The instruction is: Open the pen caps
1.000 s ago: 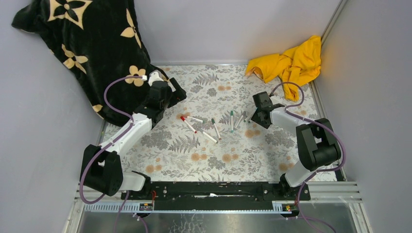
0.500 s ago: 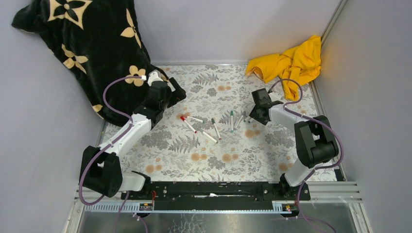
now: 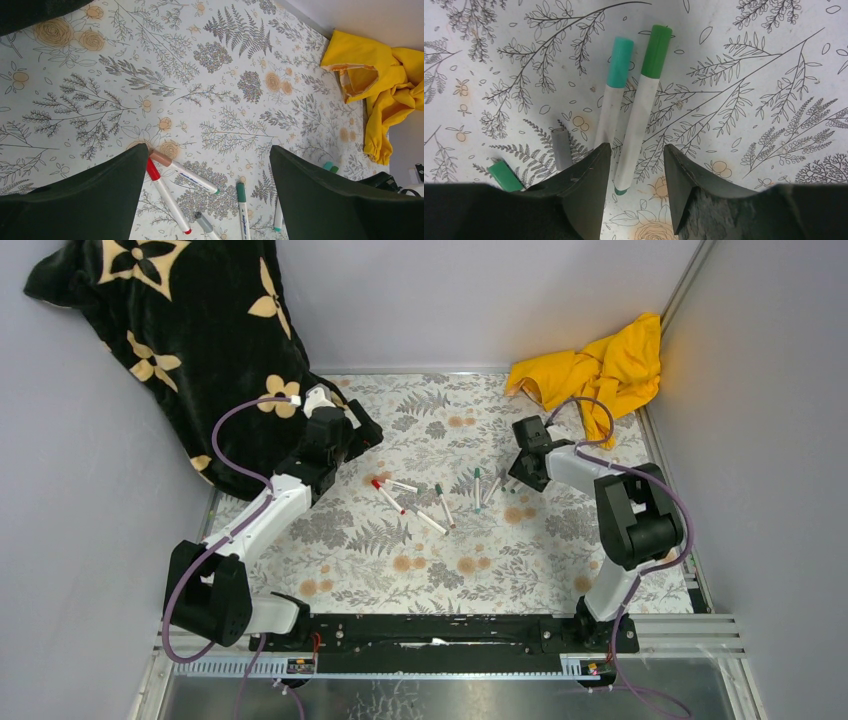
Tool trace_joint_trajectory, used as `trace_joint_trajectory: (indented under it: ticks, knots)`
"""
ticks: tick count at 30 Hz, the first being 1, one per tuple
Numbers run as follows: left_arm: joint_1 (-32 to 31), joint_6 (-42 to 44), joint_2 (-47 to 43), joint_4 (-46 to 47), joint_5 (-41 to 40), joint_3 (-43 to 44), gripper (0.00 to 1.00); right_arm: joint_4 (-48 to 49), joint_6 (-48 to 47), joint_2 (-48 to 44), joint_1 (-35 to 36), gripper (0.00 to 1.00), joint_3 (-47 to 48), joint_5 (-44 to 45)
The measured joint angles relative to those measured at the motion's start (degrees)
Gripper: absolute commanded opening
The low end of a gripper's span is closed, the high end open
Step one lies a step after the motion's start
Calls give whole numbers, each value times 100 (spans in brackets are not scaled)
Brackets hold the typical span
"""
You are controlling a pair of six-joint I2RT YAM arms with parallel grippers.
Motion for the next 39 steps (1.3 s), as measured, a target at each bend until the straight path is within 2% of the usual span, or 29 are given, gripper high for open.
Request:
trace_joint_trajectory:
  ticks: [4,7,15,22,28,34,39]
  knots:
    - [0,0,0,0,0,0,99,-131,-42,98,0,46,35,2]
    - [0,-2,0,0,0,0,99,-238,-79,197,2,37,111,22]
    - [0,0,0,-4,0,0,99,-313,-173,345,4,0,284,48]
    - [0,2,9,-79,17,28,99,-302,-326,278,9,0,236,2]
    - [0,4,245,-284,476,389,99,-551,-922,-343,186,0,-55,-367]
    - [0,-24,837,-319,1744,955,98,-315,-1646,-1274,680,0,-98,-1405]
    - [0,-291,1486,-142,2997,1097,99,24,-2135,-1530,975,0,-98,-2323]
